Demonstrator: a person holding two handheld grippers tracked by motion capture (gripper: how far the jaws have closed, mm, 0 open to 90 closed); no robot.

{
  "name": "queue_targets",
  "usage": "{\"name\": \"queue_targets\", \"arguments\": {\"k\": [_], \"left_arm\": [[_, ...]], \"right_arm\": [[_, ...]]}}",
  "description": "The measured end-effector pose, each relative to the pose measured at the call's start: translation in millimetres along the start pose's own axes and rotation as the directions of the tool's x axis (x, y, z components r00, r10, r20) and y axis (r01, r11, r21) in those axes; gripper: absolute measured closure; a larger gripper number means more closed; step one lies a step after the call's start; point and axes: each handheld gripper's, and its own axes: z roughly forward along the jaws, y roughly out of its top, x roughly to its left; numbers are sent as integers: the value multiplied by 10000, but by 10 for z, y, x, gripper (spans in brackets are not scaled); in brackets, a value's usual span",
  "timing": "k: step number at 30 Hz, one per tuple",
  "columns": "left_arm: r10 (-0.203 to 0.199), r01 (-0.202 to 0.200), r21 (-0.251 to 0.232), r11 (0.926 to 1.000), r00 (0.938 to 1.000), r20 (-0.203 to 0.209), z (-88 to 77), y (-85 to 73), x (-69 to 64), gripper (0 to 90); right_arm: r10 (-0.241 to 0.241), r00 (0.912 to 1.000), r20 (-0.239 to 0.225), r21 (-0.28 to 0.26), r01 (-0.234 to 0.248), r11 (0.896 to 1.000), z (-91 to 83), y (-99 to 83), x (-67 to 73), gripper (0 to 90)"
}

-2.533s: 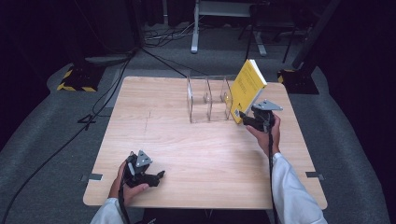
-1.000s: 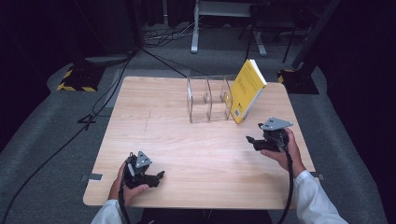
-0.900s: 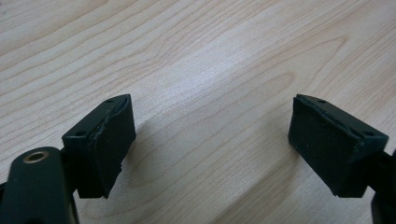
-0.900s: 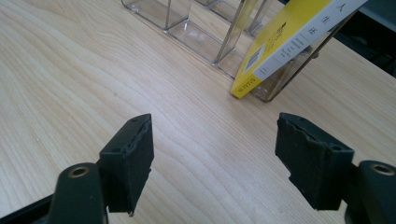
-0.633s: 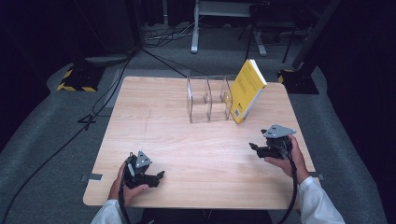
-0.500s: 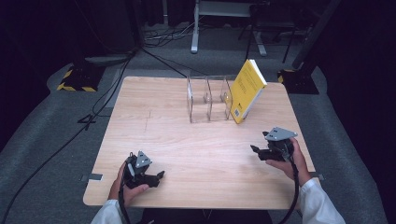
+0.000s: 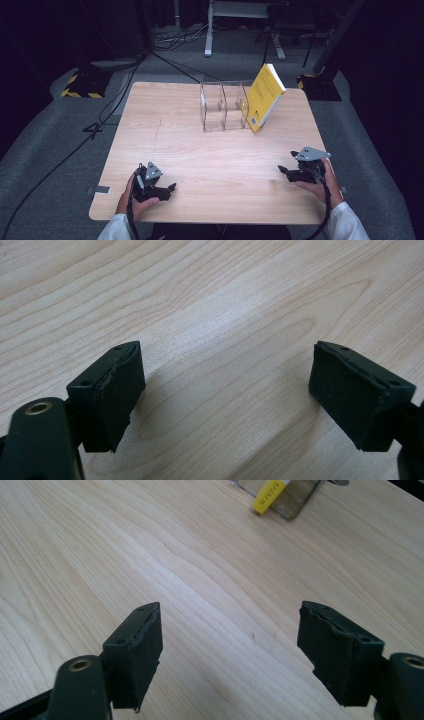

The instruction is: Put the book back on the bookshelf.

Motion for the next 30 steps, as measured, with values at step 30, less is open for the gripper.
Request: {"name": "queue_targets", "arguments": {"k": [30], "left_arm": [[-41,41,-53,10000,10000,-22,2,-4,-4,154]], "right_arm": [[1988,9800,-93,78,-1987,9800,-186,-757,-99,243]]}}
